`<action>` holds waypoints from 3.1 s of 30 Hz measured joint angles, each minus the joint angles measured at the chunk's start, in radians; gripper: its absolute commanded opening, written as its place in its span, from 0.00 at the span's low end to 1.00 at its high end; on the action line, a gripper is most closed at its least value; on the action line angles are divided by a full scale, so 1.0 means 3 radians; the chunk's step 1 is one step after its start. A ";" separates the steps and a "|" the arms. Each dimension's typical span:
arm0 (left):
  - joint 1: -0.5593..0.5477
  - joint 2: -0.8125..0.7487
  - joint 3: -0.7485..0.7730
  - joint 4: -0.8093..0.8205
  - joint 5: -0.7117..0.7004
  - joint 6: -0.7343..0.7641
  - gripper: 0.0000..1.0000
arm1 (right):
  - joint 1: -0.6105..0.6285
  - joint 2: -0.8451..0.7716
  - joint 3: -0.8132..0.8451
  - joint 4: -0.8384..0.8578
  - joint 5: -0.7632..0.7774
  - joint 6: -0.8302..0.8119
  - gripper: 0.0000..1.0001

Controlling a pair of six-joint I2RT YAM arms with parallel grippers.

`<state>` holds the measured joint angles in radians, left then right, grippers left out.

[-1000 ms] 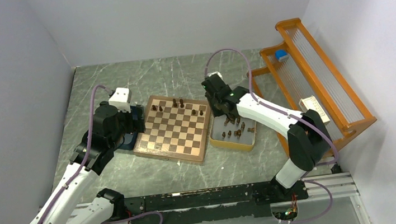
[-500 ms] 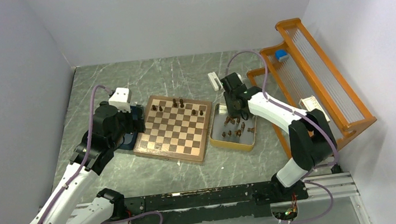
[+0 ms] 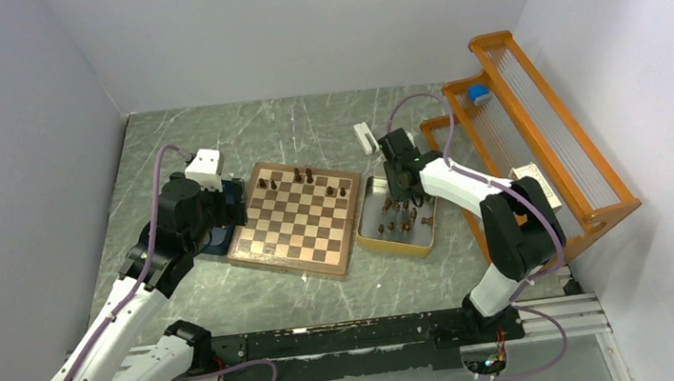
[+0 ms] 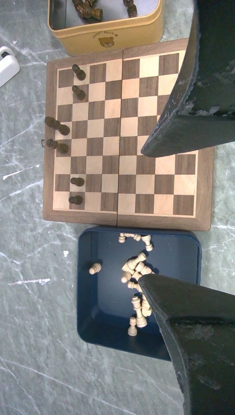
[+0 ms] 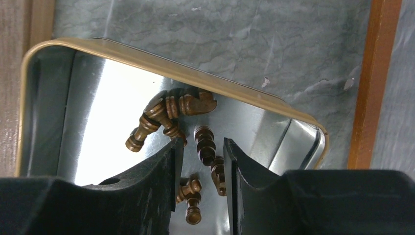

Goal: Set up the chess pieces on the board
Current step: Pick up the chess piece from the storage box, then place the chess piece on the chessboard.

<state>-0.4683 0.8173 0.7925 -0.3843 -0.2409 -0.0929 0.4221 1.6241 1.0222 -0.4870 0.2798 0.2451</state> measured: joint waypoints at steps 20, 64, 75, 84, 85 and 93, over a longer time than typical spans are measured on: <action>0.0000 0.0000 0.0000 0.0000 0.0003 0.0000 0.93 | -0.0036 0.0050 -0.0066 0.0062 -0.0011 -0.0034 0.13; 0.0000 -0.0013 0.0000 0.0000 0.0001 0.0000 0.93 | 0.0891 0.1300 0.2260 -0.0309 -0.0186 0.0017 0.12; 0.0000 -0.0041 0.0000 0.0000 0.0000 0.0001 0.93 | 0.0947 0.1654 0.2482 -0.0383 -0.0184 0.0052 0.12; 0.0000 -0.0042 0.0000 0.0000 0.0000 0.0001 0.93 | 0.0954 0.1755 0.2483 -0.0412 -0.0187 0.0083 0.12; 0.0000 -0.0042 0.0000 0.0000 0.0000 0.0001 0.93 | 0.0954 0.1766 0.2483 -0.0411 -0.0186 0.0083 0.12; 0.0000 -0.0041 0.0000 0.0000 0.0000 0.0001 0.93 | 0.0954 0.1878 0.2635 -0.0407 -0.0173 0.0081 0.13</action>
<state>-0.4683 0.8051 0.7925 -0.3843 -0.2409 -0.0925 0.7082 2.1876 1.8126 -0.6090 0.2279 0.2695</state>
